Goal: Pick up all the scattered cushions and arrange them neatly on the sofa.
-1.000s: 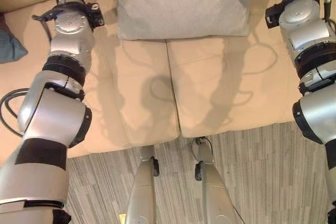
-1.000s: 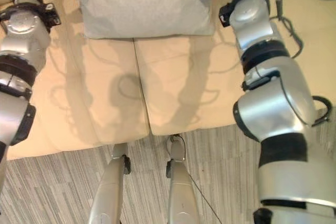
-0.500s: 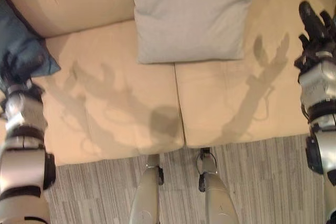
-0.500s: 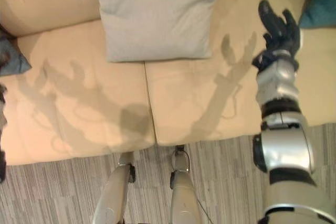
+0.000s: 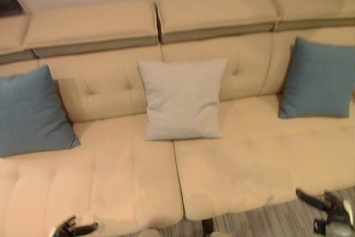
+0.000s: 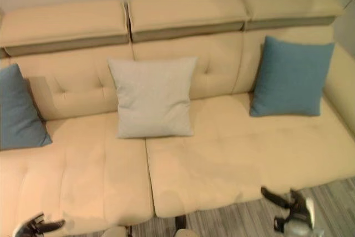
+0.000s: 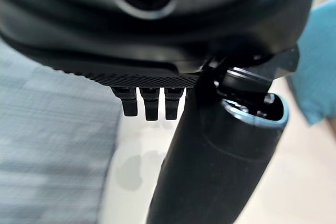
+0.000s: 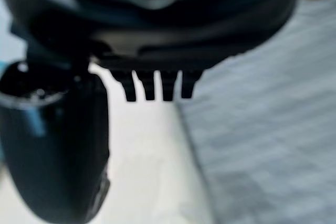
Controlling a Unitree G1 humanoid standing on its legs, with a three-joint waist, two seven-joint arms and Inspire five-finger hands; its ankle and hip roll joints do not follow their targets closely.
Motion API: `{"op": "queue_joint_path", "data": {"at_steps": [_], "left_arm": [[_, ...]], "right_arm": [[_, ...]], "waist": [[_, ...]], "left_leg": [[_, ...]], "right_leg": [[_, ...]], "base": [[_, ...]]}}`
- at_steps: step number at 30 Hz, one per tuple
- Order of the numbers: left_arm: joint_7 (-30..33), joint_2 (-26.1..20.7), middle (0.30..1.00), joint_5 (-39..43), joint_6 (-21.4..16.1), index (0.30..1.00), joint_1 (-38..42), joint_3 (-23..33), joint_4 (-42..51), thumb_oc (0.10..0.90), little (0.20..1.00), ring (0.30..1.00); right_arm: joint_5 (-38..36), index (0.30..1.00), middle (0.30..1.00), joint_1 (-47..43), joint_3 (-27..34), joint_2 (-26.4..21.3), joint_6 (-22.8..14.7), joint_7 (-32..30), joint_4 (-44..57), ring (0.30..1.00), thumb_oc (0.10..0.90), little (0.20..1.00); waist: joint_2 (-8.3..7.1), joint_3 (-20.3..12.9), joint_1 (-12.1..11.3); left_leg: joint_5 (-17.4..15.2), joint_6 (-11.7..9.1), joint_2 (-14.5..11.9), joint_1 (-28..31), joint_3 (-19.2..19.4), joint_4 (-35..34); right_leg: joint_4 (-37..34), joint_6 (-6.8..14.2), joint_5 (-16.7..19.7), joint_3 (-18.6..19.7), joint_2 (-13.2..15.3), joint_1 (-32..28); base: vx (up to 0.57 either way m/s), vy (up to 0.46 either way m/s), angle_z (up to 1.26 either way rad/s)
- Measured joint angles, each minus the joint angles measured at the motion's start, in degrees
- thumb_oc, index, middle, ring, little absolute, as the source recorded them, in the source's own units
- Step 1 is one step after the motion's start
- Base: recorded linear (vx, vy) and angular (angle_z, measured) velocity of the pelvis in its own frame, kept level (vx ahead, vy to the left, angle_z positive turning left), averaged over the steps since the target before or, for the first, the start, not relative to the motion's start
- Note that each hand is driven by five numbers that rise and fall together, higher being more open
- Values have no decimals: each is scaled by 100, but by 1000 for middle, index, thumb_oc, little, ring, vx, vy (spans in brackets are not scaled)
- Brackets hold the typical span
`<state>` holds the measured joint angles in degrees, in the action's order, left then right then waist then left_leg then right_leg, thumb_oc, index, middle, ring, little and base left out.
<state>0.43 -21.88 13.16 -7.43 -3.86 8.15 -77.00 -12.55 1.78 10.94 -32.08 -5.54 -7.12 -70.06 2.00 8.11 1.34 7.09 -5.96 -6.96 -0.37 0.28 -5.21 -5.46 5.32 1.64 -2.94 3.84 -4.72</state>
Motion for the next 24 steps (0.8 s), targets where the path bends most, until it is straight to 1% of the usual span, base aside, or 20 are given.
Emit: {"op": "queue_joint_path", "data": {"at_steps": [2,4,5,6,7,8,9,10,11,12,13,14,15,16,18,20,21,22,23,24], "left_arm": [[-93,286,900,-266,58,900,-125,-152,-147,800,900,900],[-121,414,900,-386,113,900,-205,-346,-194,800,900,900],[-72,465,900,-444,113,900,-204,-430,-199,800,900,900],[-96,506,900,-502,110,900,-159,-554,-188,800,900,900],[-58,563,900,-572,103,900,-134,-703,-182,800,900,900],[-51,583,900,-684,117,900,-61,-763,-289,800,900,900],[-56,614,900,-772,142,900,-33,-827,-371,800,900,900],[30,681,900,-890,154,900,-35,-941,-457,800,900,900],[27,763,900,-984,157,900,-66,-1047,-524,800,900,900],[94,853,900,-1084,158,900,-63,-1248,-521,800,900,900],[98,1002,900,-1244,174,900,12,-1460,-499,800,900,900],[240,986,900,-1395,227,900,40,-1696,-412,800,900,900],[264,935,900,-1630,269,900,38,-1924,-391,800,900,900],[260,897,900,-1686,274,900,82,-1935,-401,800,900,900],[259,770,900,-1650,269,900,87,-1909,-392,800,900,900],[265,707,900,-1648,270,900,-20,-1867,-392,800,900,900],[264,705,900,-1648,269,900,-40,-1865,-392,800,900,900],[276,757,900,-1645,295,900,-45,-2012,-330,800,900,900],[316,725,900,-1613,415,900,-41,-2333,3,800,900,900],[423,772,900,-1800,307,900,153,-2732,194,800,900,900]], "right_arm": [[-21,900,900,176,-61,241,51,182,-411,900,800,900],[-18,900,900,266,-234,372,146,220,-645,900,800,900],[-13,900,900,330,-413,461,127,196,-726,900,800,900],[4,900,900,371,-488,534,170,278,-850,900,800,900],[-1,900,900,466,-545,603,194,277,-839,900,800,900],[-1,900,900,438,-551,697,178,280,-832,900,800,900],[-7,900,900,394,-623,790,188,285,-803,900,800,900],[-7,900,900,354,-667,835,186,302,-794,900,800,900],[-12,900,900,347,-713,855,164,322,-733,900,800,900],[-18,900,900,321,-789,851,190,304,-713,900,800,900],[-23,900,900,314,-921,937,207,283,-585,900,800,900],[-19,900,900,274,-989,950,225,258,-523,900,800,900],[-15,900,900,164,-1048,921,223,296,-531,900,800,900],[-13,900,900,96,-1045,957,229,322,-540,900,800,900],[-11,900,900,106,-1044,1180,278,320,-603,900,800,900],[-11,900,900,221,-1045,1299,295,324,-598,900,800,900],[-12,900,900,242,-1045,1321,295,324,-598,900,800,900],[11,900,900,325,-1059,1397,316,297,-540,900,800,900],[71,900,900,436,-1062,1443,394,248,-268,900,800,900],[156,900,900,239,-1382,1424,340,204,-269,900,800,900]], "waist": [[131,-279,-49],[244,-383,-76],[333,-411,-67],[410,-449,-45],[382,-472,-62],[191,-432,-45],[-18,-447,-55],[-117,-433,-39],[-105,-452,8],[-24,-449,92],[8,-455,197],[46,-451,258],[123,-448,338],[137,-422,425],[-114,-376,386],[-202,-412,346],[-202,-416,347],[-386,-476,365],[-354,-378,355],[-201,-186,246]], "left_leg": [[-1,-40,-46,29,-90,-3],[91,-115,-86,-51,-241,7],[162,-217,-114,-156,-413,24],[135,-304,-179,-274,-535,10],[-4,-503,-163,-357,-532,97],[-234,-363,33,-544,-471,684],[-506,-433,184,-649,-384,1400],[-886,-509,308,-704,-622,2367],[-1200,-574,281,-459,-779,2754],[-1485,-657,210,-353,-966,3117],[-1775,-616,84,-117,-1032,2915],[-1894,-531,83,-71,-1019,2689],[-1922,-270,55,76,-959,2134],[-1966,-34,56,221,-951,1632],[-1749,125,300,394,-976,1292],[-1771,203,404,410,-977,1260],[-1771,212,411,413,-977,1263],[-1732,245,555,332,-873,1354],[-1691,504,599,152,-754,1604],[-1511,512,602,117,-454,1552]], "right_leg": [[-20,-35,-39,-84,-67,-84],[13,-99,-67,-201,-179,-54],[49,-131,-63,-342,-226,-28],[-10,-219,-80,-504,-245,-4],[-27,-504,82,-734,-146,72],[-24,-498,76,-810,71,88],[-23,-576,181,-857,285,161],[15,-534,232,-795,381,142],[24,-420,289,-807,362,167],[66,-406,283,-831,285,152],[167,-322,374,-843,252,257],[296,-316,370,-838,232,380],[546,-168,173,-789,223,595],[762,-46,94,-756,271,783],[791,19,66,-535,511,829],[903,27,57,-447,604,879],[953,48,39,-446,618,903],[1000,-23,302,-514,653,920],[995,-31,477,-803,716,960],[1004,3,844,-759,726,1131]], "base": [[-272,-50,18],[-438,-37,34],[-531,-2,67],[-314,11,67],[-538,73,59],[-335,124,25],[-470,202,9],[-378,230,-7],[-406,273,-1],[-356,251,17],[-225,160,24],[-89,57,26],[0,0,28],[0,0,23],[0,0,15],[-373,288,3],[-1248,626,-3],[-1126,513,4],[-806,210,-20],[-304,82,-46]]}}
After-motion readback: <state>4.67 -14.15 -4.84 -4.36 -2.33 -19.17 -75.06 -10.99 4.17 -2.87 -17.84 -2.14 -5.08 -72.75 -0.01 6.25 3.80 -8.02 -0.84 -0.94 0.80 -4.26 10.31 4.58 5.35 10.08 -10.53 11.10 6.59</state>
